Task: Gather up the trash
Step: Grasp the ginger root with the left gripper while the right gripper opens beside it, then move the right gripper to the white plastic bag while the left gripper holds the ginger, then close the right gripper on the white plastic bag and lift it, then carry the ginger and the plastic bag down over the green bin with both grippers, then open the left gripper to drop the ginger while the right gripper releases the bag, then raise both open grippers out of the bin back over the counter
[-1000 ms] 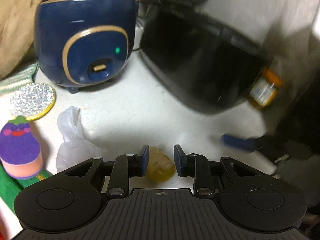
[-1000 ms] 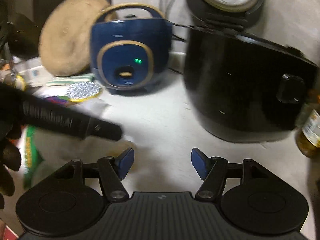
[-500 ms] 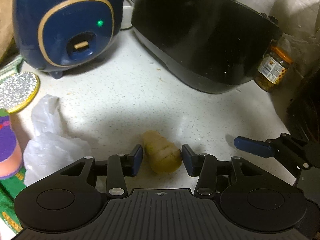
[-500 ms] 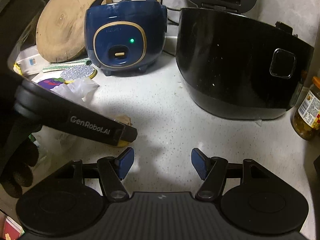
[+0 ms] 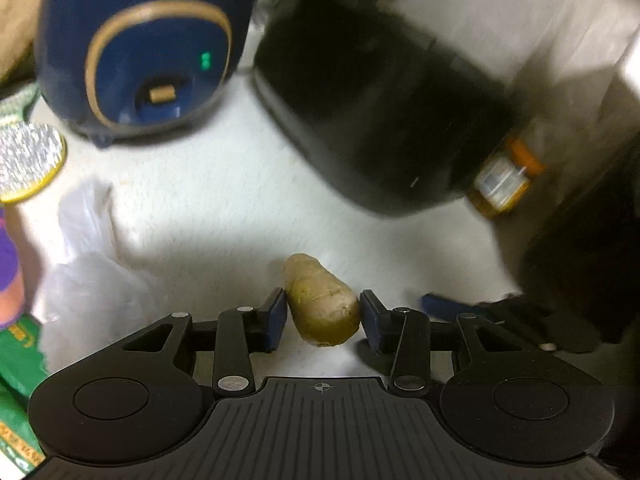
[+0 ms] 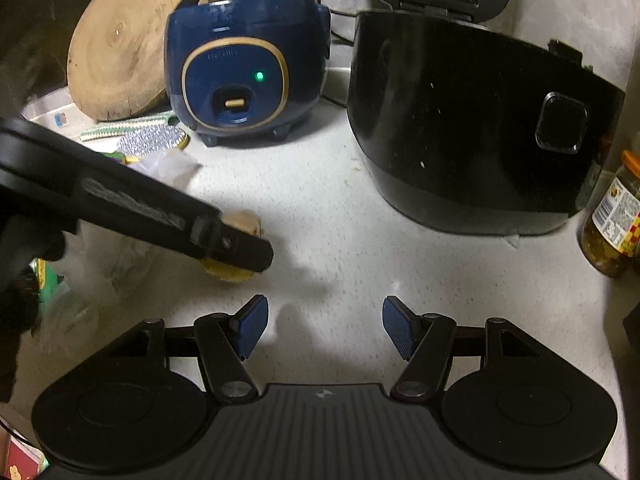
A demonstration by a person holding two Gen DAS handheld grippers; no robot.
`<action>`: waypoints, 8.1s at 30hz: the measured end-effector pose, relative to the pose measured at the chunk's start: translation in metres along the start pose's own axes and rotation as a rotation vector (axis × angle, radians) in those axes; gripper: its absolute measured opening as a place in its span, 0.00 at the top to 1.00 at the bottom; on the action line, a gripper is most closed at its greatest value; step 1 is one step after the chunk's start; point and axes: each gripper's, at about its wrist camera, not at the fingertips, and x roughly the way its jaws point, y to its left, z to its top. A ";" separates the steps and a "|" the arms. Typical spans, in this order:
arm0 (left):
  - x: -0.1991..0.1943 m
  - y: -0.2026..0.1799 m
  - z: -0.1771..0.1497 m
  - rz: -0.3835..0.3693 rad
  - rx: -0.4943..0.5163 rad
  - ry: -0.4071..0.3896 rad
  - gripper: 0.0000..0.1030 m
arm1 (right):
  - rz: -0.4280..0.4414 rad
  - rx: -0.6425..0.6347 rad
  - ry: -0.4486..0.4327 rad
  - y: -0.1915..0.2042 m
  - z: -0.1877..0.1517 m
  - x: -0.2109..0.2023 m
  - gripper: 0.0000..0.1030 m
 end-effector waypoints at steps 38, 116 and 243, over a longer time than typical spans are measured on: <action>-0.073 0.077 -0.050 0.276 -0.122 -0.037 0.56 | 0.019 0.142 0.001 0.023 0.009 0.014 0.63; -0.184 0.061 -0.079 0.353 -0.109 -0.226 0.58 | 0.243 0.021 -0.005 0.109 0.003 0.019 0.62; -0.365 0.277 -0.236 0.496 -0.573 -0.614 0.59 | -0.144 -0.169 -0.404 0.201 0.083 -0.035 0.54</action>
